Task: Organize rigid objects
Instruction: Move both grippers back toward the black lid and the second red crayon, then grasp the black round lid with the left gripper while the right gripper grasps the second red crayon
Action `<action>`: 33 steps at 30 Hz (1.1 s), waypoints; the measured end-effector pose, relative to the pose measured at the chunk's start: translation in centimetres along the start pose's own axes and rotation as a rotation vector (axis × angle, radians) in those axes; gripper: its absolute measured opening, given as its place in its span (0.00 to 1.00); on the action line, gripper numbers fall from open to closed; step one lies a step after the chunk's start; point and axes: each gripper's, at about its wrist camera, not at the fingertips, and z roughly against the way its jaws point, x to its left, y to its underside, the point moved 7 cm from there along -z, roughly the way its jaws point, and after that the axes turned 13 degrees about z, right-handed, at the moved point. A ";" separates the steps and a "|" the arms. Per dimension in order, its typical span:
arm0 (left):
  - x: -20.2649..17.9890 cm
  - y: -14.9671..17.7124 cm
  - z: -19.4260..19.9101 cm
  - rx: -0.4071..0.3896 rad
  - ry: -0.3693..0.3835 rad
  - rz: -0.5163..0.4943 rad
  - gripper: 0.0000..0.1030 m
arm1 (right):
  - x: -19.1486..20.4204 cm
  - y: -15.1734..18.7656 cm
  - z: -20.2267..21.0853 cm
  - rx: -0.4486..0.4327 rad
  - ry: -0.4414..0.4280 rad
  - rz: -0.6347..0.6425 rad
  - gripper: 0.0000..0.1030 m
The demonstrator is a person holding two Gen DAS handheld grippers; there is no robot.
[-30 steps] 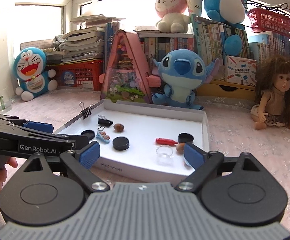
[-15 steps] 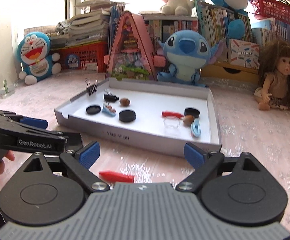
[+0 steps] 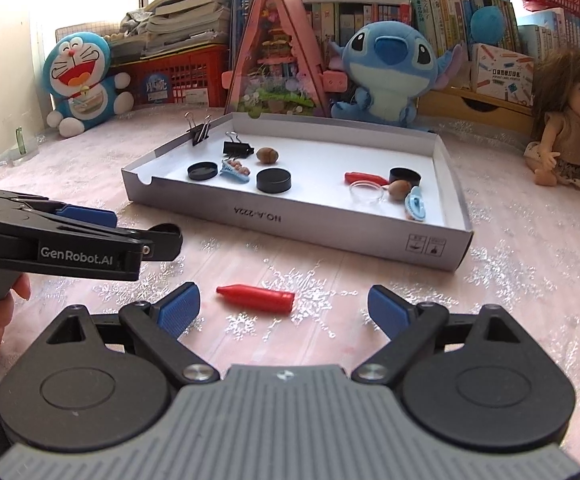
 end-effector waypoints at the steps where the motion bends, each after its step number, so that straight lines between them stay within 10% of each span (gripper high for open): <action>1: -0.1 0.1 0.0 -0.001 0.001 -0.003 0.71 | 0.0 0.0 0.0 0.001 0.000 -0.002 0.93; 16: -0.3 0.8 0.2 -0.039 -0.030 -0.034 0.55 | 0.3 0.3 -0.6 0.018 0.017 -0.020 0.94; 24: 0.1 0.4 0.6 -0.038 -0.006 0.024 0.28 | -0.2 0.0 -0.5 0.022 0.027 -0.097 0.94; 33: 0.3 0.2 0.8 -0.041 -0.005 0.038 0.27 | -0.5 -0.2 0.2 0.000 0.113 -0.157 0.83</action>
